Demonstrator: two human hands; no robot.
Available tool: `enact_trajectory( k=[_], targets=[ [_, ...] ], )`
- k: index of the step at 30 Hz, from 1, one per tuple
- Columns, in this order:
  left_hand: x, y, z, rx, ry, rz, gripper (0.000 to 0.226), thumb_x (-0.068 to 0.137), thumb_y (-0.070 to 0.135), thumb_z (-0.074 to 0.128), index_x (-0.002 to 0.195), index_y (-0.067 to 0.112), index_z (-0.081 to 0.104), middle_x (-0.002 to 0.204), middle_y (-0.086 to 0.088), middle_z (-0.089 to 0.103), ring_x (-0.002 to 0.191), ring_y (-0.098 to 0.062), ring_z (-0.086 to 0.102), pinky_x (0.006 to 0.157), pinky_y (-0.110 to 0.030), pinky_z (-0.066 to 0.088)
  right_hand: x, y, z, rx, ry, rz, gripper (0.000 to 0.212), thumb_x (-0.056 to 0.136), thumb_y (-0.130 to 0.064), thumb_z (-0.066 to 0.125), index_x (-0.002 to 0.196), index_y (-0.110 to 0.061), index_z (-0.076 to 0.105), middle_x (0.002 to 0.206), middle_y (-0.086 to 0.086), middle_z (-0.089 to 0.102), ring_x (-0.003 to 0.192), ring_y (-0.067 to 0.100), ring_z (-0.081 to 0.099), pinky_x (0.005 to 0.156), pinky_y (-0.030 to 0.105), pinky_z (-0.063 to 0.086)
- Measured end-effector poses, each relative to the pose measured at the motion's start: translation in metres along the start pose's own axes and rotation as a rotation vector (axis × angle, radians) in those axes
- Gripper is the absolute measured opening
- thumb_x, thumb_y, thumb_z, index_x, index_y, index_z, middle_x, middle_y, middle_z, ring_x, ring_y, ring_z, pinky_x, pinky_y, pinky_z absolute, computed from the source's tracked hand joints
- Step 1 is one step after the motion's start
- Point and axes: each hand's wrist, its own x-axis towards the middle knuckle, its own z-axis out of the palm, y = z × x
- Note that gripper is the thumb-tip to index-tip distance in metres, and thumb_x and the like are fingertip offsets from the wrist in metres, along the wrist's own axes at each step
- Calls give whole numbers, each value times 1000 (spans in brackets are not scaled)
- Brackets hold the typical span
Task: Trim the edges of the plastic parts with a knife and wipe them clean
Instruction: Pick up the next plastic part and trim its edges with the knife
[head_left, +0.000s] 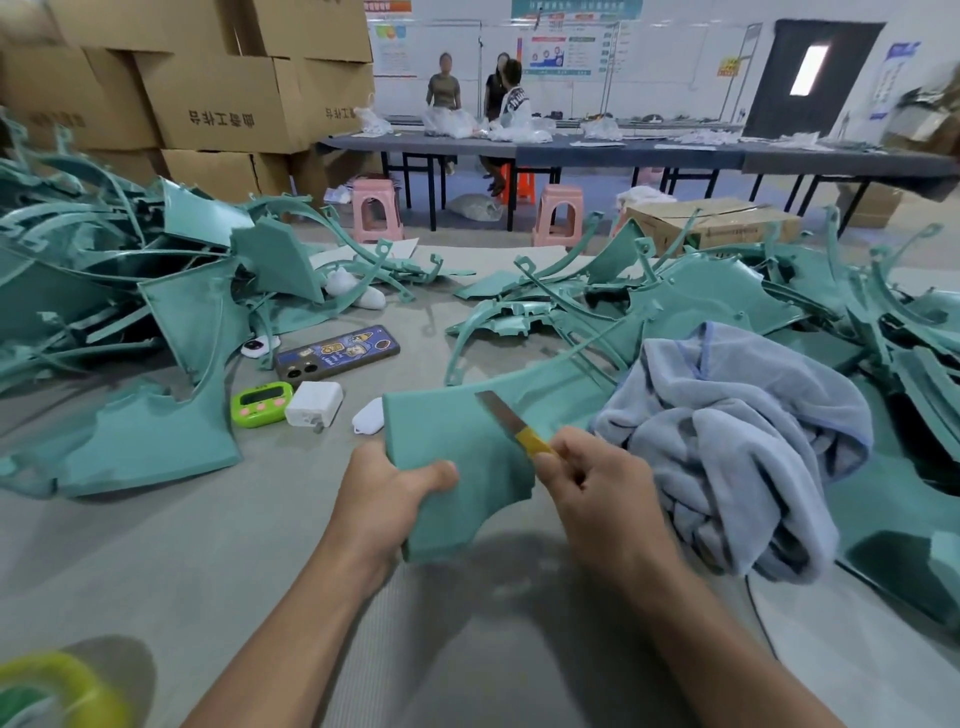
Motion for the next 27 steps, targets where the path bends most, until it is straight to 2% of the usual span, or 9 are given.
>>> enact_trajectory(
  k=[2,6,10,12,14,16,19,23,27],
  targets=[
    [-3,3,0,-29,-47,-16,37,58,10,75,94,12,77,93,-12,78,80,-33,75,62,-42,59,9,5,-5,-67,112,99,35,97,-33,63,70,-16,47,52,-7,49,50,9,42,50,30,28],
    [-4,6,-1,-8,-89,-56,34,55,7,73,88,14,79,90,-15,78,73,-33,74,58,-42,58,17,19,-28,-34,422,167,38,100,-31,61,67,-21,45,54,-5,53,57,0,52,49,13,34],
    [-5,9,-3,-37,-111,-81,35,58,3,73,92,10,78,90,-18,77,73,-36,73,57,-44,58,8,19,-22,-155,128,-164,31,96,-34,62,71,-19,50,63,-5,53,55,10,47,49,20,33],
    [-6,11,-3,-86,-118,-91,30,69,-5,71,97,4,76,90,-19,76,69,-34,73,51,-39,56,12,23,-16,-257,129,-69,29,95,-32,63,73,-18,52,55,-3,49,56,17,47,54,35,38],
    [-5,14,-5,-141,-92,-111,27,77,-11,63,99,2,74,89,-20,76,64,-32,72,46,-36,53,19,27,-21,-247,259,165,32,98,-35,59,72,-18,51,58,-3,56,60,28,53,56,36,39],
    [-3,16,-10,-158,-67,-127,28,78,-11,61,100,1,73,88,-21,76,62,-33,72,45,-35,52,21,32,-31,-151,413,324,36,99,-35,56,68,-19,45,56,-4,55,58,19,53,52,31,32],
    [1,15,-13,-174,-25,-139,29,77,-12,60,101,-2,72,92,-23,76,66,-35,72,48,-35,54,13,28,-34,-43,338,174,33,97,-37,58,70,-22,49,58,-8,59,53,4,52,47,16,30],
    [-1,13,-11,-146,-76,-164,29,78,-11,59,102,-3,72,94,-25,75,70,-37,72,50,-37,55,7,14,-16,-150,80,-87,29,94,-37,63,75,-19,51,59,-2,51,56,14,45,53,29,37],
    [-2,12,-11,-79,-136,-194,25,77,-11,61,98,-2,73,90,-25,75,66,-36,72,49,-36,54,21,21,-27,-86,318,280,40,99,-36,59,66,-18,47,54,-7,51,56,17,47,51,26,29]
  ],
)
